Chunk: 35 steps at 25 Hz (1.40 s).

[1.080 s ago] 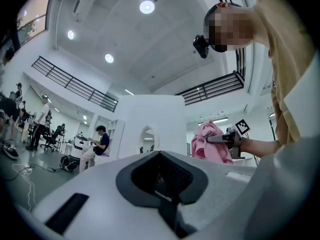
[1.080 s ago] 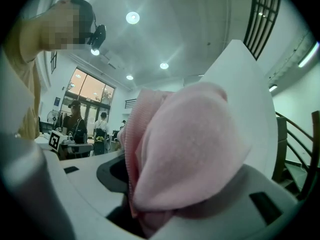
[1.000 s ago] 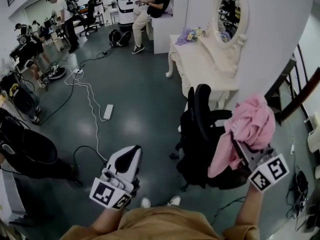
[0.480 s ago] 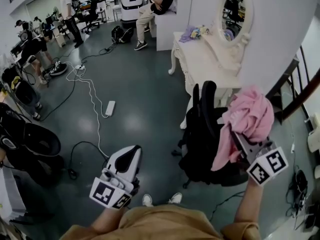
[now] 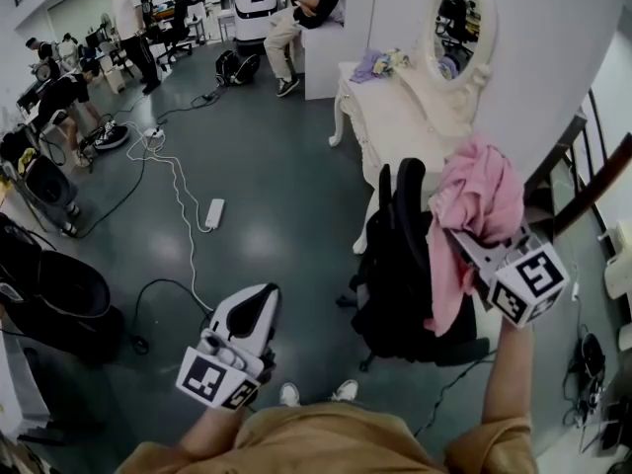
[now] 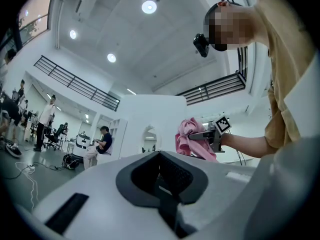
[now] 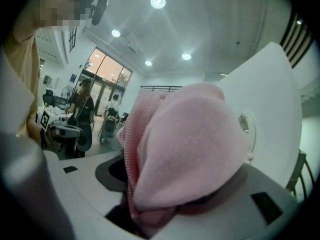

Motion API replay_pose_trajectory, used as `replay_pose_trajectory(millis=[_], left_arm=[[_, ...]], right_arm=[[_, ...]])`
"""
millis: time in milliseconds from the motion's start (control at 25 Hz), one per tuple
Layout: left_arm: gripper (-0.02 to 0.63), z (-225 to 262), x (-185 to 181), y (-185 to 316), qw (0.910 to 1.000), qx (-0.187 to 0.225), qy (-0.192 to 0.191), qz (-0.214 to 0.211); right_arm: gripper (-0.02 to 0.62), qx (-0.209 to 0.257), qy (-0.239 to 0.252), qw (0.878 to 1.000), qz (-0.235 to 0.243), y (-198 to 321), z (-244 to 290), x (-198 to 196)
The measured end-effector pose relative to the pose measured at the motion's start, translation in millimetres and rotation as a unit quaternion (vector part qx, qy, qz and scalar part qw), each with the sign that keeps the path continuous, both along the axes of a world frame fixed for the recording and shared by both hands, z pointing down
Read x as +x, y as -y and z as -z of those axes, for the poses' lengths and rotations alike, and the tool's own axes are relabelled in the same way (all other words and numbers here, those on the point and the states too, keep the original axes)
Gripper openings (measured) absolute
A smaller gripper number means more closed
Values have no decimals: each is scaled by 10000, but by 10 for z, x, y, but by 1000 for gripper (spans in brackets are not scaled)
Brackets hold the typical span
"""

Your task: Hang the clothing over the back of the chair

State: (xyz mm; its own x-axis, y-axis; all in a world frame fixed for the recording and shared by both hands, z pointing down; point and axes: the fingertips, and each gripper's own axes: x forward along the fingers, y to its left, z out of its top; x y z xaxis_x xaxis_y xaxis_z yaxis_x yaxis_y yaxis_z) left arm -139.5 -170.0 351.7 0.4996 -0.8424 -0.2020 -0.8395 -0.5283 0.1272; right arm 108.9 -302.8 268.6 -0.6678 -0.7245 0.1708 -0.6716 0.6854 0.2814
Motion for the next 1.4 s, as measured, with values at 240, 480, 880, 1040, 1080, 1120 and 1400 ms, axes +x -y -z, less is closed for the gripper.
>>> replay_pose_trajectory(millis=[240,480,880,1040,1080,1120,1400], left_arm=[[3,36,-142,-37,9998,22,6,217],[3,-1,-346,-116,9987,1,14,501],[3,-14,-345,-64,9981,-12,8,611],[3,-39,-317,-45,9986,-10,-55,529],[3,-40,-300,-38,9987,-11,-57,503],[3,-40,-292,-30,9988,-11,-58,483],[3,-97,-448,-27,9986,-95,-151,492]], right_arm=[[264,170,-1006,9936,488,359,-5,-347],[268,363,-2264,9727,367,769,-218,-328],[278,237,-2129,9685,1269,560,-129,-1020],[306,-100,-2835,9476,1470,491,-500,-1233],[311,-145,-2984,9433,1449,503,-601,-1241],[313,-164,-3095,9402,1414,516,-677,-1237],[360,-93,-3596,9269,1070,574,-918,-1208]])
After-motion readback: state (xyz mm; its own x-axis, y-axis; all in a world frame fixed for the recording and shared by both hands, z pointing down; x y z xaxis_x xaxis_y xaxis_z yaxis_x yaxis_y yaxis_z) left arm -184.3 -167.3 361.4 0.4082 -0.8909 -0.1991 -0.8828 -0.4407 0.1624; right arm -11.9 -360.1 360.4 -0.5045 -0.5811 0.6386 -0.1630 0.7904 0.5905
